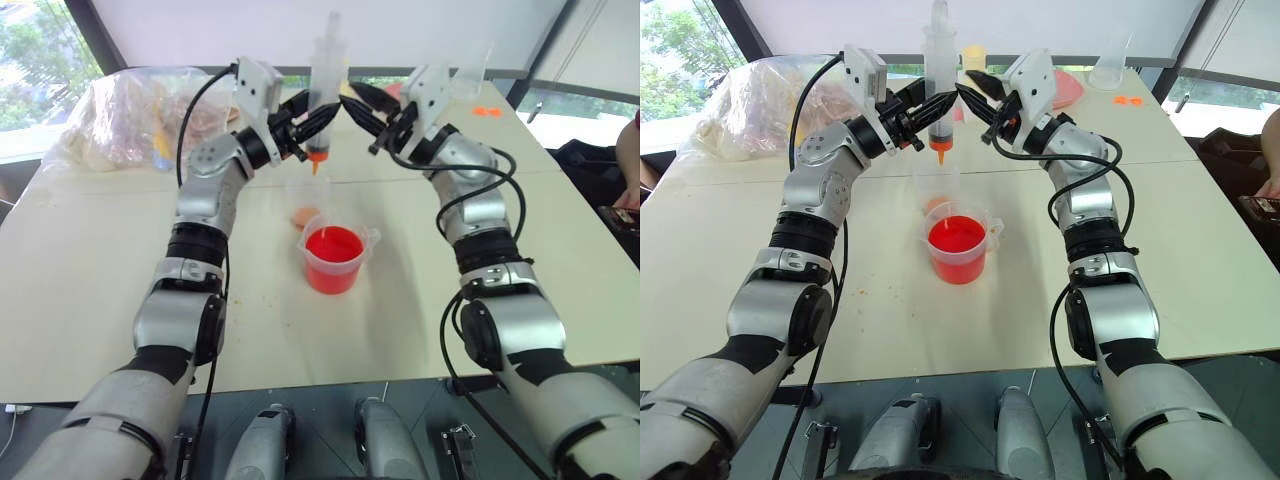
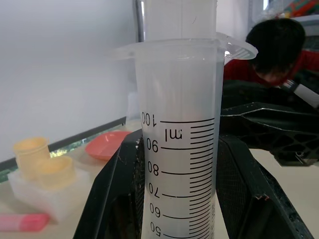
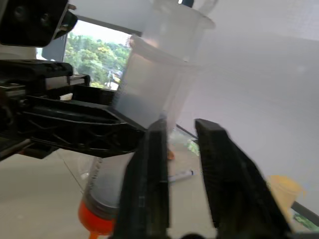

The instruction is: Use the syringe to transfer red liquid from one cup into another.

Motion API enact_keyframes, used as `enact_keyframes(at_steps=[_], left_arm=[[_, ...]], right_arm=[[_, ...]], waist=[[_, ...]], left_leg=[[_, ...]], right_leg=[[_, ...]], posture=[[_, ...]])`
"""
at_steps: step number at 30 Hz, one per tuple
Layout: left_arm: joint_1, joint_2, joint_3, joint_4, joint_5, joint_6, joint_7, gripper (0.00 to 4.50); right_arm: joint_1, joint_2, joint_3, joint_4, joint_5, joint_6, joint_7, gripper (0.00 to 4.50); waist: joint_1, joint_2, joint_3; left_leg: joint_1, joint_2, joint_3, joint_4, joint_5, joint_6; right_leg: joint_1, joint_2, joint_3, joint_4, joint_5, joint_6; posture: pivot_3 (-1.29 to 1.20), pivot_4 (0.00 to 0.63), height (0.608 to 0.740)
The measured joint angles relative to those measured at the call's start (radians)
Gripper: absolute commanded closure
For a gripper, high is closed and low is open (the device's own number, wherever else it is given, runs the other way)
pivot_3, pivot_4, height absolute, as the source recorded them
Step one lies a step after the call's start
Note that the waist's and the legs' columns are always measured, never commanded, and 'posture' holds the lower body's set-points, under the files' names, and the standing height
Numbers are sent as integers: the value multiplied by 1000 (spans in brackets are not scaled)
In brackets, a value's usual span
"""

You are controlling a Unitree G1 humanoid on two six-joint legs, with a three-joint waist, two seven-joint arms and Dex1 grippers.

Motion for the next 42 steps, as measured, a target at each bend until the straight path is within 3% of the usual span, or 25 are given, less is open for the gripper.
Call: enact_keyframes(at_steps=[3,4,16,34,37,42], left_arm=[[0,0,-4,-5,0,-2,-3,3066],[0,0,-5,-5,0,-2,-4,3066],[30,4,-9,25,26,-9,-34,3066],[71,27,-46,30,63,-33,-89,3066],[71,32,-46,30,64,-42,-93,3066],[71,35,-49,24,65,-43,-105,3066]], right_arm=[[0,-28,-6,0,-9,-1,-25,346],[0,-36,-7,0,-10,-2,-29,55],[-58,-95,-9,1,-38,-58,-74,55],[-113,-21,3,87,-37,-94,-21,55],[-124,-15,3,104,-36,-103,4,858],[-130,8,11,124,-36,-114,54,3451]], waist=[[0,0,0],[0,0,0],[0,0,0],[-1,0,0],[-1,0,0],[-1,0,0]], left_leg=[[0,0,0,0,0,0],[0,0,0,0,0,0],[0,0,2,0,-1,1],[0,0,2,0,0,1],[0,0,2,0,0,1],[0,0,2,0,0,1]], right_leg=[[0,0,0,0,0,0],[0,0,0,0,0,0],[-1,1,2,0,0,0],[-2,1,3,1,0,0],[-2,1,3,1,0,0],[-2,1,3,1,0,0]], posture=[[0,150,740],[0,150,740],[0,150,740],[0,150,740],[0,150,740],[0,150,740]])
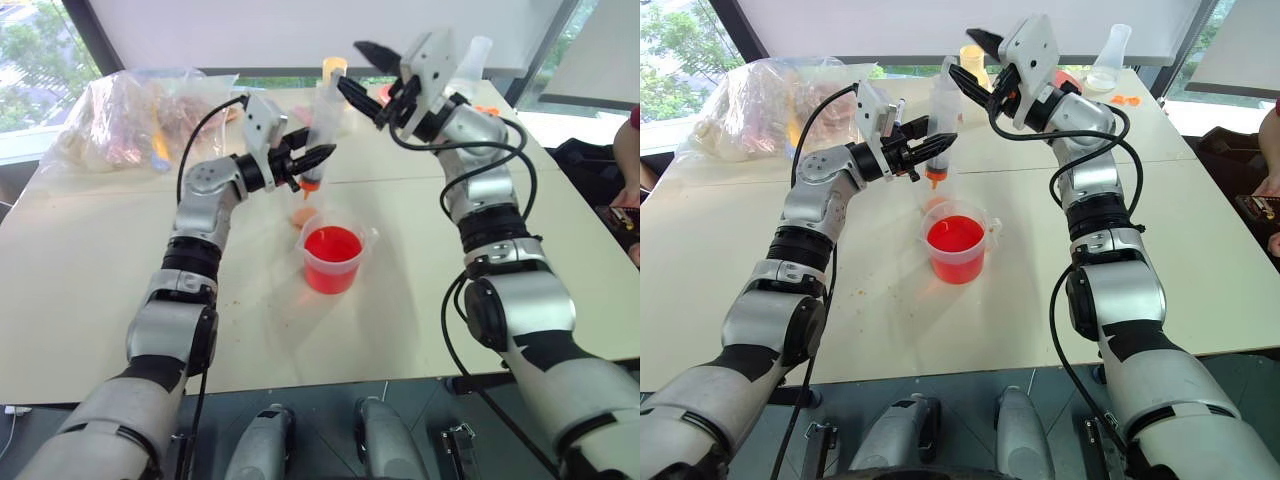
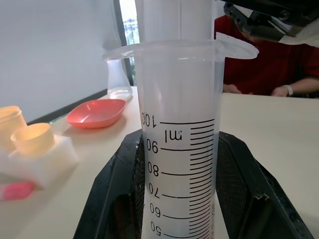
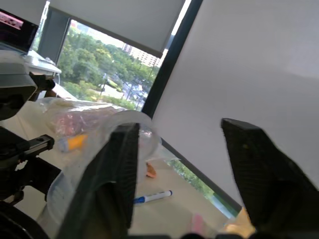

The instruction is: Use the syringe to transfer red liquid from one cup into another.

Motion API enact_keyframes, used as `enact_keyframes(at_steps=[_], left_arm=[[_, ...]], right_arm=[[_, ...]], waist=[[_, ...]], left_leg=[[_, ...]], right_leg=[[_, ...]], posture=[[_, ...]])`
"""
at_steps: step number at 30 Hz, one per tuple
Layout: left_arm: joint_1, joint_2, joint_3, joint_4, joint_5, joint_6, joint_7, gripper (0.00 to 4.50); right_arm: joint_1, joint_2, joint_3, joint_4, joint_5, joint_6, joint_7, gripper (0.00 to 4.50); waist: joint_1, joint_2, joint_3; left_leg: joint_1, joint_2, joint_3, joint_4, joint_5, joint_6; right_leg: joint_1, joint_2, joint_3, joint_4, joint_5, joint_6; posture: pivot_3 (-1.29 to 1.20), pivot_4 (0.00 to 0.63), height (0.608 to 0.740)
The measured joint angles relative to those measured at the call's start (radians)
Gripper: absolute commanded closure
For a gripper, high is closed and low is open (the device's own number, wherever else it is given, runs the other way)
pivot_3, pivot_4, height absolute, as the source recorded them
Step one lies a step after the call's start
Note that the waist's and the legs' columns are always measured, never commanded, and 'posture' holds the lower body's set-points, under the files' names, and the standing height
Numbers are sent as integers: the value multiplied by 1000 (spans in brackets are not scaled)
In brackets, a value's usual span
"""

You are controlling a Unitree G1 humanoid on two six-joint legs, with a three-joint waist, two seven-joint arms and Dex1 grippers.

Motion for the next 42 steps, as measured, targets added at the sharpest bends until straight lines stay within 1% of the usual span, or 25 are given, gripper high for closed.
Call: enact_keyframes(at_steps=[1,2,11,20,29,39,42], left_arm=[[0,1,-1,-8,0,2,-2,3066],[0,4,-3,-15,0,3,-2,3066],[31,15,-3,-87,-2,58,5,3066],[41,17,-3,-134,-3,104,37,3066],[44,17,-2,-141,-3,116,38,3066],[46,17,-2,-152,-4,132,38,3066],[51,18,2,-166,-7,145,39,3066]], right_arm=[[-1,3,1,0,0,-1,10,4018],[-2,4,3,0,1,-1,17,4447],[-3,12,3,0,1,2,38,4447],[28,39,-1,-29,12,19,26,4447],[62,54,-1,-62,19,46,19,4447],[67,60,-2,-66,21,47,8,4447],[67,56,-4,-75,24,51,8,3509]], waist=[[0,0,0],[0,0,0],[0,0,0],[0,0,0],[0,0,0],[0,0,0],[0,0,0]], left_leg=[[0,0,0,0,0,0],[0,0,0,0,0,0],[0,0,0,0,0,0],[0,0,0,0,0,0],[0,0,0,0,0,0],[0,0,0,0,0,-1],[0,0,0,0,0,0]], right_leg=[[0,0,0,0,0,0],[0,0,0,0,0,0],[0,0,0,0,0,0],[-1,0,1,1,0,0],[-1,0,1,1,0,0],[-1,0,1,1,0,0],[-1,0,1,0,0,0]], posture=[[0,150,740],[0,150,740],[0,150,740],[0,150,740],[0,150,740],[0,150,740],[0,150,740]])
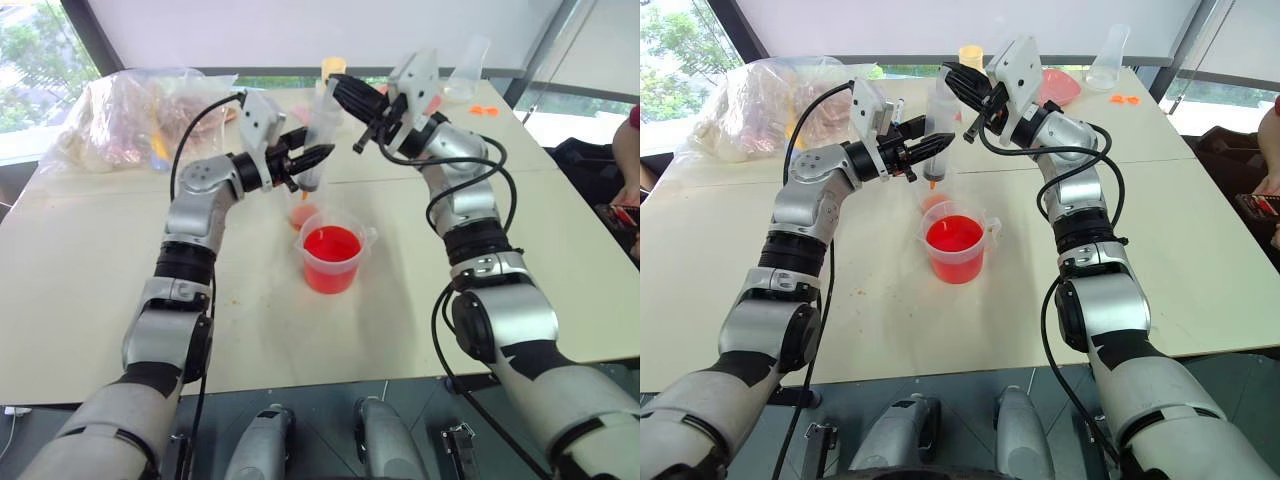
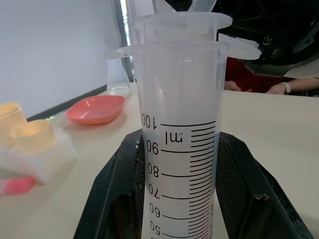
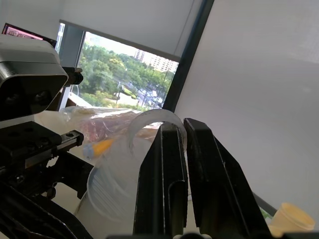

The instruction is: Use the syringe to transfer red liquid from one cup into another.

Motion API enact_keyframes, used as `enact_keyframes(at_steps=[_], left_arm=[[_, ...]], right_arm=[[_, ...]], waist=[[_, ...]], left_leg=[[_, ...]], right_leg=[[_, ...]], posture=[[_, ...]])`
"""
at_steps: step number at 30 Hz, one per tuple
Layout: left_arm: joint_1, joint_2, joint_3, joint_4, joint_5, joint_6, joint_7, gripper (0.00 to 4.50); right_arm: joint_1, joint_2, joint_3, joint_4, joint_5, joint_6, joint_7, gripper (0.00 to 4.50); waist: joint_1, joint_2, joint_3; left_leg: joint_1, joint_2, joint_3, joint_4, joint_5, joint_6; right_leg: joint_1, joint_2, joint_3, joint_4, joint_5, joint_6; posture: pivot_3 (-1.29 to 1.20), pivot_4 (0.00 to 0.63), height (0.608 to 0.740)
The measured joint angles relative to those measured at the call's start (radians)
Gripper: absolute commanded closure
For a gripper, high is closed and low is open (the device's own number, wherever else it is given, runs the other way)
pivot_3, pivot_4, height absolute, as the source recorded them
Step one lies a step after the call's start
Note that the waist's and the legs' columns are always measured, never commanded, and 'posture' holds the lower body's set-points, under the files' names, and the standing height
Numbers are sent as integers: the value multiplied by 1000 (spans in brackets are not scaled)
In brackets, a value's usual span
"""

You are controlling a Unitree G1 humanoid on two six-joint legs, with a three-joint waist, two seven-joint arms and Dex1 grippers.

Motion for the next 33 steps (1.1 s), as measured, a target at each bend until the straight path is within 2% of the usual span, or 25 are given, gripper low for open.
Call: enact_keyframes(at_steps=[5,12,16,22,25,26,30,32,33], left_arm=[[2,4,6,-22,-13,10,4,3066],[-11,4,26,-69,-68,39,17,3066],[-64,25,94,-111,-144,183,106,3066],[-177,204,106,-204,-196,578,189,3066],[-164,350,30,-232,-187,807,172,3066],[-154,415,-7,-230,-184,936,170,3066],[-133,482,24,-205,-194,1316,220,3066],[-94,501,52,-225,-251,1422,269,3066],[-24,512,63,-278,-302,1451,315,3066]], right_arm=[[36,-38,-19,-71,6,16,-31,1152],[164,-117,-64,-253,54,147,-79,1152],[224,-215,-105,-412,101,257,-74,1152],[361,-324,-70,-685,204,484,36,1152],[422,-362,-30,-858,284,611,96,1152],[448,-375,-12,-935,320,665,119,1152],[513,-413,54,-1108,402,775,186,1152],[529,-412,84,-1151,422,796,207,1152],[542,-411,103,-1167,425,798,220,1152]], waist=[[2,0,0],[3,0,0],[1,0,0],[-7,0,0],[-10,1,0],[-12,0,0],[-6,-1,1],[1,-1,1],[1,0,-1]], left_leg=[[0,0,0,0,0,0],[0,1,0,0,0,0],[0,1,0,0,0,0],[1,2,1,0,0,1],[2,2,1,0,0,1],[2,2,1,0,0,1],[1,2,0,2,0,1],[3,4,0,2,-1,1],[5,4,0,1,-1,1]], right_leg=[[0,0,0,0,0,0],[0,0,1,0,0,0],[0,0,1,-1,0,0],[0,2,2,0,0,0],[0,3,2,1,0,0],[0,3,2,1,0,0],[1,4,2,1,0,0],[3,3,2,1,-1,0],[5,2,2,0,-1,0]], posture=[[0,150,740],[0,150,740],[0,150,740],[0,150,740],[0,150,740],[0,150,740],[0,150,740],[0,150,740],[0,150,740]])
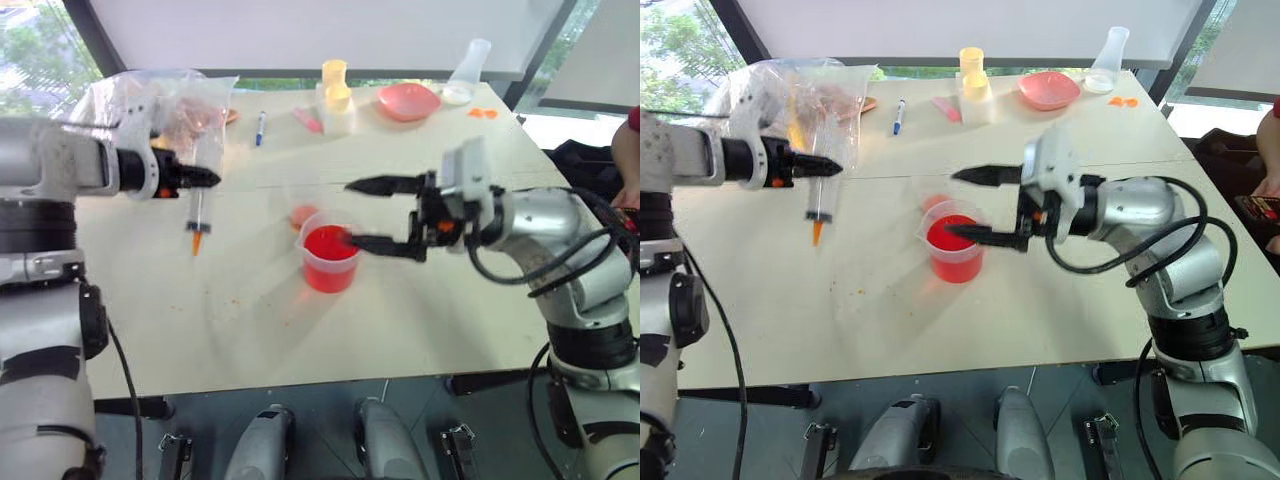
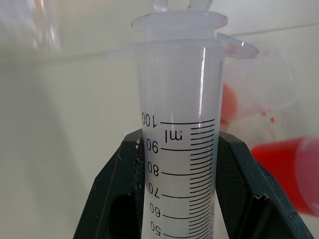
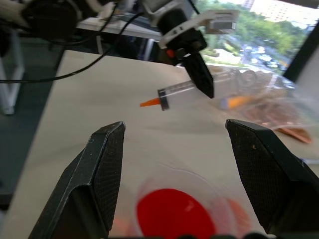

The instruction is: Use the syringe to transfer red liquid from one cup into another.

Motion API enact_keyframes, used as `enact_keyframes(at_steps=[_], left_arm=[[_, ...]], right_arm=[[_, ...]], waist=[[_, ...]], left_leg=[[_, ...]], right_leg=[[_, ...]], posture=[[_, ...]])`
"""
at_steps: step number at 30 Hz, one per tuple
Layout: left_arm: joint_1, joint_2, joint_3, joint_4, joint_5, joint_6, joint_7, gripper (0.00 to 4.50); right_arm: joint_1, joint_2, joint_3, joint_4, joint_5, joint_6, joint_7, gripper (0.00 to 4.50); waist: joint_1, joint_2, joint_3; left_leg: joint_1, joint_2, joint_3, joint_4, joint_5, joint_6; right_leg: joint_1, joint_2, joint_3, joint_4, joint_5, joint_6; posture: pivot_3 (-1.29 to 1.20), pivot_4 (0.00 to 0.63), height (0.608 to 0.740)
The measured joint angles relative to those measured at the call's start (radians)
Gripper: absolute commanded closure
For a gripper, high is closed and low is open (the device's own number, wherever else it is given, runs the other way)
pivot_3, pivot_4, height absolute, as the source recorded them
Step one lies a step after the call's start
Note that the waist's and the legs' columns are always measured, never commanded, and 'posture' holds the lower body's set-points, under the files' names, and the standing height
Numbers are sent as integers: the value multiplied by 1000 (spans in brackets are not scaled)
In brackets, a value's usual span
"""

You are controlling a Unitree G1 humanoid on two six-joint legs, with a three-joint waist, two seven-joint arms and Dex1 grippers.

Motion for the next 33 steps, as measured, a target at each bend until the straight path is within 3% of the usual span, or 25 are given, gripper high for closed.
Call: enact_keyframes(at_steps=[4,9,15,20,23,28,33], left_arm=[[233,-107,56,-33,-179,36,241,3066],[241,-273,320,-61,-348,35,597,3066],[291,-432,454,-72,-581,36,963,3066],[301,-513,516,-104,-717,36,1199,930],[301,-527,530,-116,-784,36,1269,40],[320,-496,494,-180,-773,19,1271,40],[447,-325,315,-450,-551,-249,987,40]], right_arm=[[37,11,48,34,-22,-20,31,1152],[46,19,58,72,-30,-22,43,1152],[69,33,65,89,-56,-36,35,1152],[86,52,67,97,-72,-49,19,1122],[96,52,68,98,-78,-49,11,1122],[110,52,66,98,-78,-49,-4,1122],[133,42,32,109,-77,-43,-23,1122]], waist=[[13,-5,3],[36,-8,1],[30,-8,1],[34,-8,0],[34,-9,0],[28,-8,0],[32,-8,0]], left_leg=[[1,0,-2,1,0,-1],[-2,-1,-3,3,1,-2],[-1,-1,-2,2,1,-2],[-1,-1,-2,2,1,-3],[-1,-2,-2,2,1,-3],[0,-2,-1,1,1,-3],[0,-1,0,-1,1,-4]], right_leg=[[2,-1,-1,1,1,-1],[0,-1,-2,0,2,-2],[-1,-1,-1,0,2,-2],[0,-1,-1,0,2,-2],[0,-2,-1,0,2,-2],[0,-1,-1,0,3,-2],[0,-1,0,-2,3,-3]], posture=[[0,150,740],[0,150,740],[0,150,740],[0,150,740],[0,150,740],[0,150,740],[0,150,740]])
